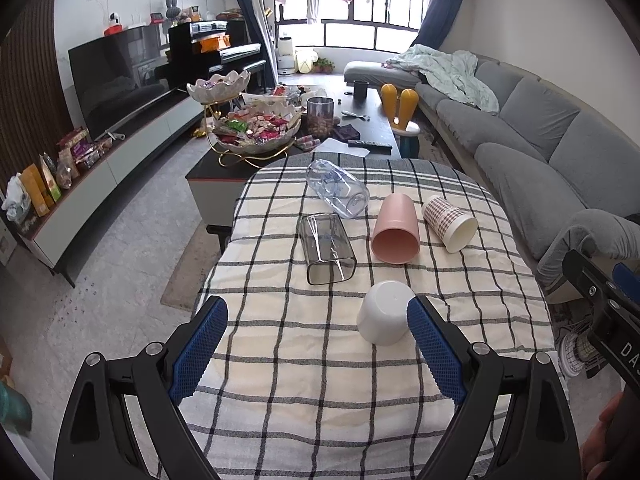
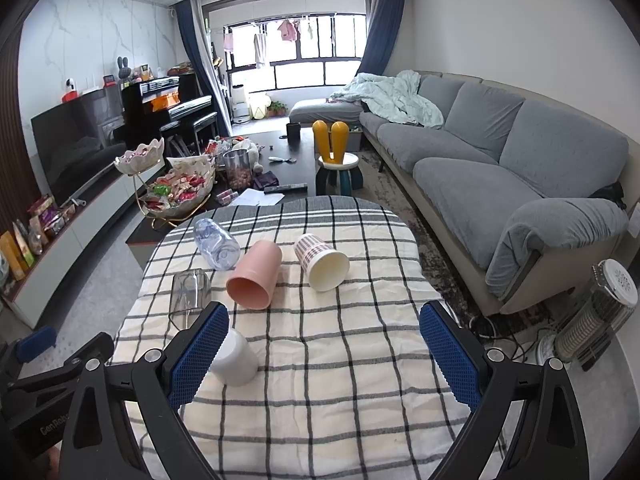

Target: Flip cup upside down

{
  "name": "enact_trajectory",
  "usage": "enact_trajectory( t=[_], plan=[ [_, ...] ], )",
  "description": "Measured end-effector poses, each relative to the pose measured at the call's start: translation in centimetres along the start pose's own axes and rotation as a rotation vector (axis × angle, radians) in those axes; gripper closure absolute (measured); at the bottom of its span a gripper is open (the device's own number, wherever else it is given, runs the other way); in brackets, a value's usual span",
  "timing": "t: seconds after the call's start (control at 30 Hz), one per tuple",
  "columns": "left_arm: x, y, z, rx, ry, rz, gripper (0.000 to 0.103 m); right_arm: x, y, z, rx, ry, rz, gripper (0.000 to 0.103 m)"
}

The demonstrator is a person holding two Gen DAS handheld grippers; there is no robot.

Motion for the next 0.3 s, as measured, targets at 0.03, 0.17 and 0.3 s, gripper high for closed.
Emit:
enact_trajectory(
  t=[0.03, 0.17, 0.3],
  plan=[
    [0.02, 0.03, -0.04, -0.002, -0.002, -0.001, 0.011, -0.04, -0.03, -0.03, 0.0, -0.001, 0.0, 0.006],
    [0.0, 0.01, -0.04, 0.008, -0.007, -0.001, 0.011, 0.0, -0.02, -0.01, 0.001, 0.001, 0.001, 0.006],
    [0.1, 0.18, 0.09, 0.002, 0.002, -0.005, 0.01, -0.05, -0.07, -0.02, 0.003, 0.0, 0.0, 0.006]
  ],
)
Point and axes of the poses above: each gripper's, at about its wrist camera, not at the fingertips, and y roughly the way its jaws point, z to its right, x to its underside, the point moved 9 cm from there along y, roughly the way its jaws point, and after that the axes turned 2 degrees about z, right-handed, at the moved point
